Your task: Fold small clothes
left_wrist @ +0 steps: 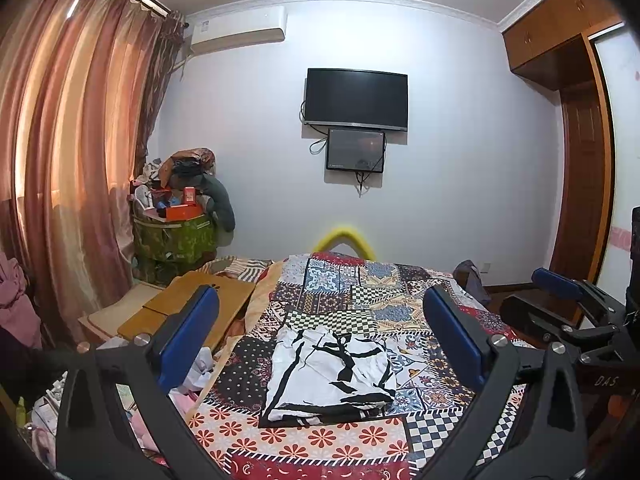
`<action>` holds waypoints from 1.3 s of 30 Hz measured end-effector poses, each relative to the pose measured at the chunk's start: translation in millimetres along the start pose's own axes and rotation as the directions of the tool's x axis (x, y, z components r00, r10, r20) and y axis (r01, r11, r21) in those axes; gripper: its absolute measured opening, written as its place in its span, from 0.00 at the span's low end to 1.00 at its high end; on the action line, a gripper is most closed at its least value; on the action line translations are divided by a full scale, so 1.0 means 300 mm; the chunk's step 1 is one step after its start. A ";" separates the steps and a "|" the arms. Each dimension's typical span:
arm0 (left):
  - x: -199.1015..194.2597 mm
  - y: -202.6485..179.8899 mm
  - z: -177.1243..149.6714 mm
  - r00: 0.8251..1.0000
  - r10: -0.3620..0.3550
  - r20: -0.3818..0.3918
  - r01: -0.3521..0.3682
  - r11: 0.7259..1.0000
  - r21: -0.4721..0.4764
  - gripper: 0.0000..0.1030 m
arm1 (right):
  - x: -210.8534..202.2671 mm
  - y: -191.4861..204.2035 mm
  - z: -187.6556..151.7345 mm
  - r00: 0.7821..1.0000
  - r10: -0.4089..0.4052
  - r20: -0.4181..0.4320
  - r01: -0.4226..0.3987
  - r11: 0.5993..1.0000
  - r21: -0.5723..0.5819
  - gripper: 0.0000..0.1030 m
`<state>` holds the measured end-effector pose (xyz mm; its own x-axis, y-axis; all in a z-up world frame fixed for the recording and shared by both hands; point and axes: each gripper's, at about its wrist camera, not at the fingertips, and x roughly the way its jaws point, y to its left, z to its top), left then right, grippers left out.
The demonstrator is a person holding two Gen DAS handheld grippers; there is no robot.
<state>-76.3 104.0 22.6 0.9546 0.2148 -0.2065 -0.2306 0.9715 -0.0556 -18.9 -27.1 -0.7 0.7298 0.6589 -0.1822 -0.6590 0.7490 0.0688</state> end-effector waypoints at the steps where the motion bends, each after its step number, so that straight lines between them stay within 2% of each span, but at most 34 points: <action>1: 0.000 0.000 0.000 1.000 -0.001 -0.001 0.001 1.000 -0.002 1.00 | -0.001 0.001 0.000 1.000 -0.001 0.000 0.001 1.000 -0.001 1.00; 39: 0.041 -0.004 -0.025 0.999 -0.017 -0.036 0.016 1.000 -0.025 1.00 | -0.006 -0.011 -0.009 1.000 0.002 -0.019 -0.002 1.000 0.028 1.00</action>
<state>-65.6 104.8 12.9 0.9509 0.1948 -0.2405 -0.2202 0.9719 -0.0835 -18.5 -31.1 -3.3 0.7249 0.6592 -0.2002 -0.6549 0.7495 0.0965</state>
